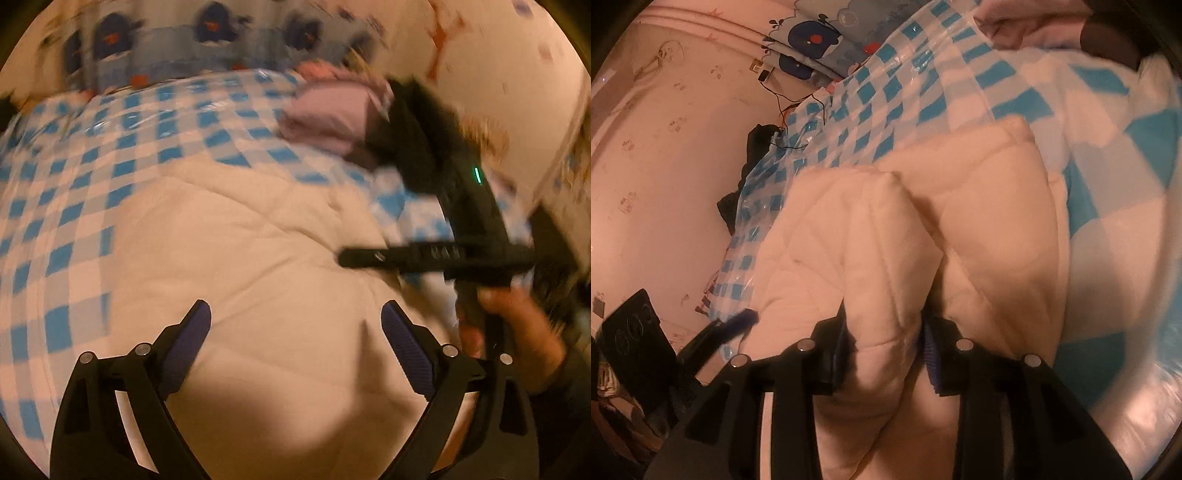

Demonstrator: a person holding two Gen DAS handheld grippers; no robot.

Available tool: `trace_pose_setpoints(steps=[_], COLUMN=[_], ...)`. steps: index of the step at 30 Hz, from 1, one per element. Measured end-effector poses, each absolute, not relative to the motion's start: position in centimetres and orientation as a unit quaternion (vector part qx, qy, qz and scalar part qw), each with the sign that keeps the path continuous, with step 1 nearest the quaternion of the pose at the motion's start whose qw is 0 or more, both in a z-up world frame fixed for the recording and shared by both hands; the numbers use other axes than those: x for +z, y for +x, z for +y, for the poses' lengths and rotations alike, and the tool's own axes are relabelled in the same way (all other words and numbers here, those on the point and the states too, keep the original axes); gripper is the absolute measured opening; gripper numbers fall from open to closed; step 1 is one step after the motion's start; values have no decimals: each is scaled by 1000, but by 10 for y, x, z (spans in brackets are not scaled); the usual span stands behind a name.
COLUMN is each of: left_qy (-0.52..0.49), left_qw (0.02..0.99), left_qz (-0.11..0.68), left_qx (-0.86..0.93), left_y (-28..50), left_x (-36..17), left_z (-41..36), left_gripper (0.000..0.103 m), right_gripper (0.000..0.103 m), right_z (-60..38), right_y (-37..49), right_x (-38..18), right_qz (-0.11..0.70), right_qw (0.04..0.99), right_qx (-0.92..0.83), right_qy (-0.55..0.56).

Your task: Fold large clothes

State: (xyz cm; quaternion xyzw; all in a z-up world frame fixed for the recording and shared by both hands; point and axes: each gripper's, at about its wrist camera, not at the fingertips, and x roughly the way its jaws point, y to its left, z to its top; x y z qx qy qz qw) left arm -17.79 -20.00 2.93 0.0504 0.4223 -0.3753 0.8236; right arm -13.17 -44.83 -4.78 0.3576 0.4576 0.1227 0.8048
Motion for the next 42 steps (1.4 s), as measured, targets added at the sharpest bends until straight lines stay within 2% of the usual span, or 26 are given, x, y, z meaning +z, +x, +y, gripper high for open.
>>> trace_pose_setpoints(steps=[2,4,6,8,11,15,17,18,20,23,27,30,32,36,39,42], left_qy=[4,-37,-70,-110,-146,-195,-153,-136,-101,-73,-31,-14,-24,-83,-75,-26], left_qw=[833,832,822,802,767,719,738,746,777,819,857,843,837,878,878,856], left_qz=[425,445,478,508,541,562,554,547,516,473,449,500,521,444,432,469], left_qx=[-355,-329,-302,-295,-314,-359,-353,-354,-345,-316,-250,-198,-166,-157,-193,-217], left_y=[-170,-155,-139,-126,-119,-116,-120,-124,-129,-126,-114,-94,-88,-97,-90,-74], left_x=[37,30,14,-5,-31,-54,-49,-43,-24,10,42,24,8,33,36,3], left_z=[-163,-128,-100,-82,-78,-97,-112,-116,-115,-91,-32,13,49,89,66,16], left_gripper=[90,90,90,90,90,93,93,92,77,74,74,77,76,76,77,82], right_gripper=[51,60,61,69,83,87,95,95,95,95,95,95,96,95,95,95], right_z=[-450,-449,-447,-447,-443,-428,-422,-421,-415,-389,-324,-270,-251,-251,-263,-267], right_y=[-143,-152,-157,-161,-164,-149,-145,-143,-137,-113,-60,-26,-22,-31,-38,-47], right_x=[-29,-17,-8,0,11,-16,-38,-45,-46,-39,-43,-74,-84,-79,-62,-21], right_qz=[449,450,456,452,446,482,485,474,446,424,412,465,471,477,490,440], right_qw=[819,830,835,838,845,824,814,814,818,822,813,798,803,809,810,848], right_qx=[107,91,77,72,51,43,41,41,54,96,170,171,170,148,136,123], right_qy=[340,317,299,297,290,295,317,334,359,368,375,342,324,309,290,268])
